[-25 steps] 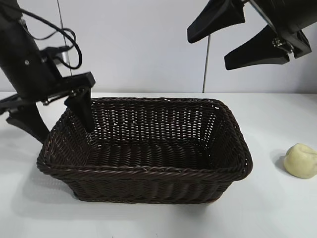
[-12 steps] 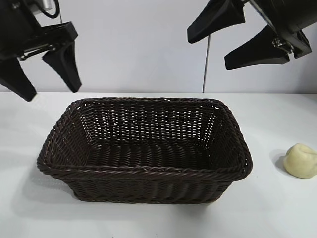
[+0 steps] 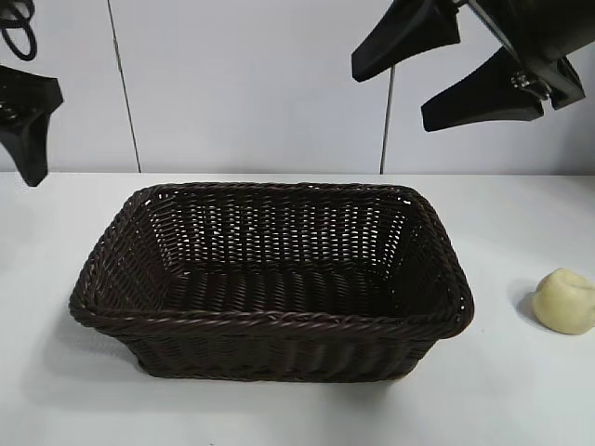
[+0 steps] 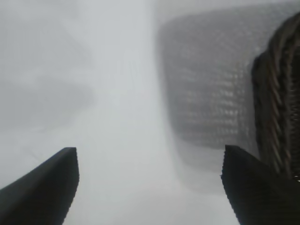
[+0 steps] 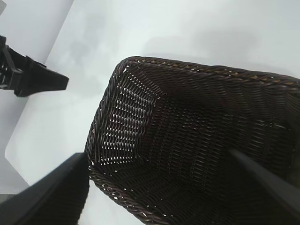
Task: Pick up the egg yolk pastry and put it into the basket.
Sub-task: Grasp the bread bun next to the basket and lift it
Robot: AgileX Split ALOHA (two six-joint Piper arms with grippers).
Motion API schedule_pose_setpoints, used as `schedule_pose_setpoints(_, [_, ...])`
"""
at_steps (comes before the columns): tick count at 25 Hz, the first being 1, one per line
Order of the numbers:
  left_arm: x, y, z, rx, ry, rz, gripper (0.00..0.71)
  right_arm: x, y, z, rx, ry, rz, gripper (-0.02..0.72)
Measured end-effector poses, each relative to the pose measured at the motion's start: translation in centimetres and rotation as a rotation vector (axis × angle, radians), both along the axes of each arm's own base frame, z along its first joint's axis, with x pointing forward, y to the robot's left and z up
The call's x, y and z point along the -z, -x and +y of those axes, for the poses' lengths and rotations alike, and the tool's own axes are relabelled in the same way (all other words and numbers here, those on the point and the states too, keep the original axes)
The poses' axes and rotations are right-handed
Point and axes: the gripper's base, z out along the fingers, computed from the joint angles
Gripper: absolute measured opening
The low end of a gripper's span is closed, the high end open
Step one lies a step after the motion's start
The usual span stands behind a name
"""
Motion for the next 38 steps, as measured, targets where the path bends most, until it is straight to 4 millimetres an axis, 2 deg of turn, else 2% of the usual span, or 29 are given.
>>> schedule_pose_setpoints(4, [0.0,-0.2,3.1,-0.095,0.049,0.015,0.605,0.0,0.0,0.0,0.0,0.001,0.0,0.571])
schedule_pose_setpoints(6, [0.0,-0.1,4.0,-0.112,0.075,0.026,0.605,0.0,0.0,0.0,0.0,0.001,0.0,0.571])
schedule_pose_setpoints(14, [-0.3,0.6,4.0,-0.087,0.112,0.078,0.605,0.0,0.0,0.0,-0.002,0.003,0.0,0.571])
schedule_pose_setpoints(20, [-3.6,3.0,4.0,-0.074,0.104,0.063,0.605,0.1,0.0,0.0,-0.007,0.011,0.0,0.571])
schedule_pose_setpoints(23, [-6.1,4.6,4.0,-0.068,0.104,0.003,0.605,0.1,0.1,0.0,-0.014,0.01,0.005,0.571])
schedule_pose_setpoints(27, [-8.8,8.0,4.0,-0.059,0.101,-0.087,0.605,0.1,0.2,0.1,-0.022,0.009,0.011,0.571])
schedule_pose_setpoints(30, [-10.0,11.9,4.0,-0.053,0.101,-0.146,0.605,0.1,0.2,0.1,-0.022,0.009,0.011,0.571])
schedule_pose_setpoints(34, [-10.0,17.2,3.9,-0.05,0.102,-0.207,0.605,0.1,0.2,0.0,-0.023,0.011,0.011,0.571])
schedule_pose_setpoints(38, [-8.8,21.7,3.9,-0.048,0.103,-0.245,0.605,0.1,0.2,0.0,-0.023,0.012,0.011,0.571])
